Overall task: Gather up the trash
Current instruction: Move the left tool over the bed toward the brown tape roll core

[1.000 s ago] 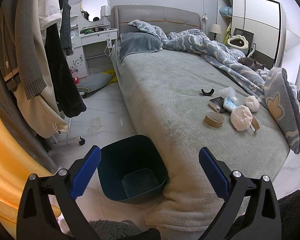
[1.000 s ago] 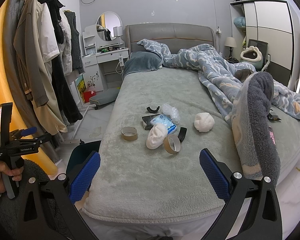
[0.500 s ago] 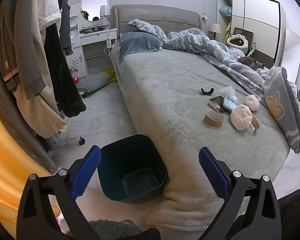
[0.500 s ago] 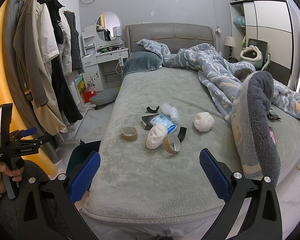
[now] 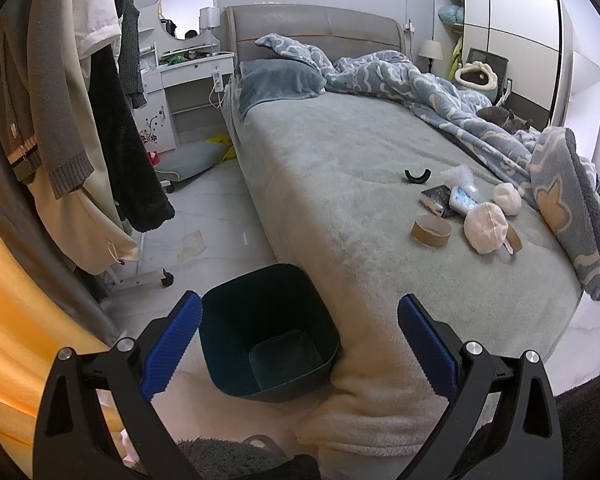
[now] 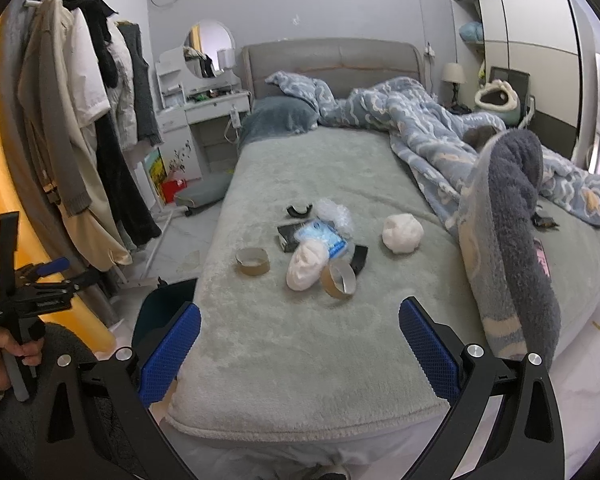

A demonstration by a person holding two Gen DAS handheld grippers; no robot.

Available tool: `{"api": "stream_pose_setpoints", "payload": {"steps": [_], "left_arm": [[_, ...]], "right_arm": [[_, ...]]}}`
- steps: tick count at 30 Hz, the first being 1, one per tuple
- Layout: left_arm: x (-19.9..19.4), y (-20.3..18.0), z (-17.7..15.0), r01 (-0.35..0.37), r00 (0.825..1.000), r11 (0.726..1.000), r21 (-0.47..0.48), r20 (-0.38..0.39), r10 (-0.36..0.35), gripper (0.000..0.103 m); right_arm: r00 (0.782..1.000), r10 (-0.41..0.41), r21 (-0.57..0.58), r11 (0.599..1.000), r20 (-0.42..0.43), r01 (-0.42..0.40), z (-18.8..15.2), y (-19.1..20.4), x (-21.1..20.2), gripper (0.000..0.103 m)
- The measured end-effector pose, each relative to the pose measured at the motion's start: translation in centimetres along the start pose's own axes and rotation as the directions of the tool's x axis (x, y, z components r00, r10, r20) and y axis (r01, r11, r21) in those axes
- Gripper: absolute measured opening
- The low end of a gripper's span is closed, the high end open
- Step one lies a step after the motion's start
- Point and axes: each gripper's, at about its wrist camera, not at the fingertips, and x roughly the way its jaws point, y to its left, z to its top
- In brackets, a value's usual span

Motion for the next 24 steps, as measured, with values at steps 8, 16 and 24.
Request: {"api": "stream_pose_setpoints", "payload": {"steps": [8,16,24], "left_arm": [[0.5,0.7,0.4,0.055,0.998,0.998,0.031,-0.014,-0.055,0.099],[2.5,0.4,0.6,0.161,0.986,0.983,0.089,0.018,-0.163,0.098],[6.2,-0.4,1.3,0.230,0.973,0.966,0.121,-0.001,-0.232,0.090]], "right_arm": [[0.999,-0.042,0.018,0.999,-0.018,0.043,0.0,-0.1,0.8,0.100],[0.998,-0.017,0.037,0.999,-0.058,0.019,-0.4,-0.1,4.9,0.087],[0.994,-0.009,0.040,0.999,-0.113,0.014,-1.6,-1.5,9.5,0.080]]}}
